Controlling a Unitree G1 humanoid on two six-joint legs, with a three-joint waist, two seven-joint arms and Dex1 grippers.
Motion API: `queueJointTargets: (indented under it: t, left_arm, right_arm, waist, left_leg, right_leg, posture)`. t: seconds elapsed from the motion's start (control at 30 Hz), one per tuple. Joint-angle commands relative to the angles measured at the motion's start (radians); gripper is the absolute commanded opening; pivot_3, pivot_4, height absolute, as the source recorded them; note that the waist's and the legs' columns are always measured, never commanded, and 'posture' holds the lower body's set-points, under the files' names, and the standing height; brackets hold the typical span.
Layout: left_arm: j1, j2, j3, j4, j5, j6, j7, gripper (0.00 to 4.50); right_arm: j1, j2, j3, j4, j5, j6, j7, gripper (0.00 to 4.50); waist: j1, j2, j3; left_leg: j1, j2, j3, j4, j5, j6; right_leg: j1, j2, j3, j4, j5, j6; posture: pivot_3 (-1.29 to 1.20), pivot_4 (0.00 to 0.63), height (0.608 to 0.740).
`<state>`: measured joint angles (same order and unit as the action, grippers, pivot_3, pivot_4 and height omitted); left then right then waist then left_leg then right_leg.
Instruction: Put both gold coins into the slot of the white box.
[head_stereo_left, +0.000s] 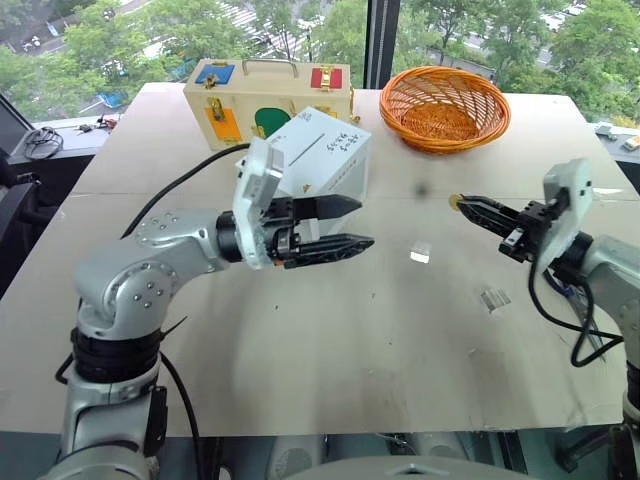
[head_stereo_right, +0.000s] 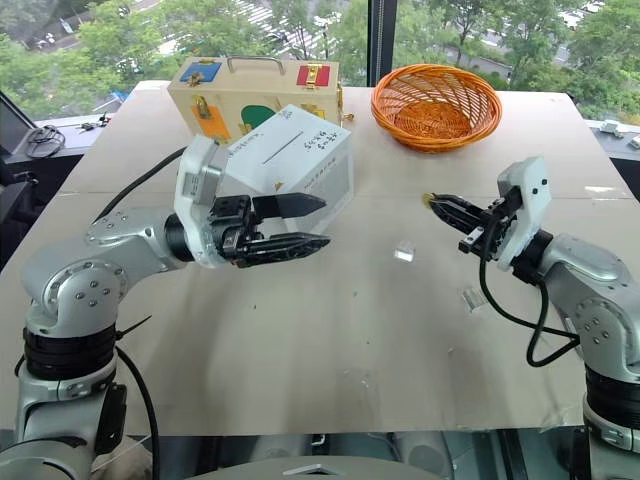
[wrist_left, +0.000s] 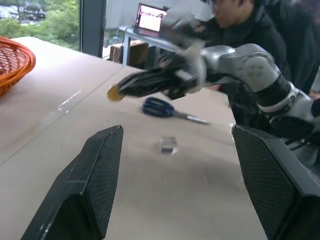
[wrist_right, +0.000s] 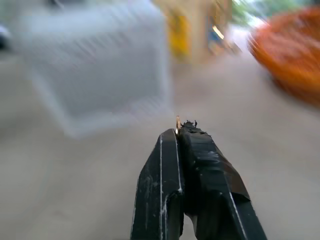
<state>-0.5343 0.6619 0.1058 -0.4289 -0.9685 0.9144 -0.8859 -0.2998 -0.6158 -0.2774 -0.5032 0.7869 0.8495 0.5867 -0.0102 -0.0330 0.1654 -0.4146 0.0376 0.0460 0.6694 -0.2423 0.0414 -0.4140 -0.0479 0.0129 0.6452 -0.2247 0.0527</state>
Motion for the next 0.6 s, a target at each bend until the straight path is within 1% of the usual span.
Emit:
queueJointTargets:
  t: [0.03,0.1,0.13,0.3,0.33,0.37,0.4,0.6]
  left_arm:
    - [-0.102,-0.054,-0.022,0.077,-0.057,0.026,-0.002,3.12]
    - [-0.133,-0.071,-0.037,0.101,-0.048,0.024,-0.011,2.66]
    - [-0.147,-0.078,-0.043,0.113,-0.045,0.023,-0.015,2.14]
    - [-0.202,-0.104,-0.068,0.159,-0.049,0.034,-0.058,2.14]
    - [-0.207,-0.106,-0.073,0.163,-0.045,0.032,-0.067,1.71]
    - [-0.211,-0.107,-0.076,0.166,-0.041,0.031,-0.073,1.43]
    - [-0.215,-0.110,-0.079,0.168,-0.036,0.029,-0.076,0.89]
    - [-0.235,-0.124,-0.089,0.178,-0.040,0.038,-0.107,0.89]
  right_arm:
    - [-0.057,-0.020,-0.066,-0.168,0.301,0.079,-0.050,0.00]
    - [-0.066,-0.037,-0.068,-0.196,0.359,0.091,-0.081,0.00]
    - [-0.070,-0.047,-0.068,-0.207,0.388,0.094,-0.101,0.00]
    - [-0.077,-0.090,-0.054,-0.249,0.517,0.077,-0.189,0.00]
    - [-0.076,-0.097,-0.051,-0.254,0.536,0.071,-0.203,0.00]
    - [-0.075,-0.104,-0.048,-0.258,0.552,0.065,-0.216,0.00]
    - [-0.074,-0.111,-0.046,-0.261,0.565,0.059,-0.228,0.00]
    - [-0.066,-0.144,-0.028,-0.278,0.617,0.032,-0.271,0.00]
  waist:
    - [-0.003,0.000,0.000]
    - [0.005,0.000,0.000]
    - [0.005,0.000,0.000]
    - [0.003,0.000,0.000]
    - [0.003,0.000,0.000]
    - [0.002,0.000,0.000]
    - [0.002,0.000,0.000]
    - [0.001,0.000,0.000]
  left_leg:
    - [0.000,0.000,0.000,0.000,0.000,0.000]
    - [0.000,0.000,0.000,0.000,0.000,0.000]
    - [0.000,0.000,0.000,0.000,0.000,0.000]
    - [-0.001,-0.001,0.001,0.000,0.000,0.000]
    - [-0.001,-0.001,0.001,0.000,0.000,0.000]
    - [-0.001,-0.001,0.000,0.000,0.000,0.000]
    - [-0.001,-0.001,0.000,0.000,0.000,0.000]
    - [-0.001,0.000,0.000,0.000,0.000,0.000]
  right_leg:
    - [0.000,0.000,0.000,0.000,0.000,0.000]
    - [0.000,0.000,0.000,0.000,0.000,0.000]
    - [0.000,0.000,0.000,0.000,0.000,0.000]
    - [0.000,0.000,0.001,-0.002,0.000,0.000]
    - [0.000,0.000,0.001,-0.002,0.000,0.000]
    - [0.000,0.000,0.001,-0.002,0.000,0.000]
    - [0.000,0.000,0.001,-0.002,0.000,0.000]
    - [0.000,0.000,0.001,-0.002,0.000,0.000]
  posture:
    - [0.00,0.150,0.740]
    - [0.00,0.150,0.740]
    - [0.00,0.150,0.740]
    - [0.00,0.150,0.740]
    - [0.00,0.150,0.740]
    - [0.00,0.150,0.740]
    - [0.00,0.150,0.740]
    - [0.00,0.150,0.740]
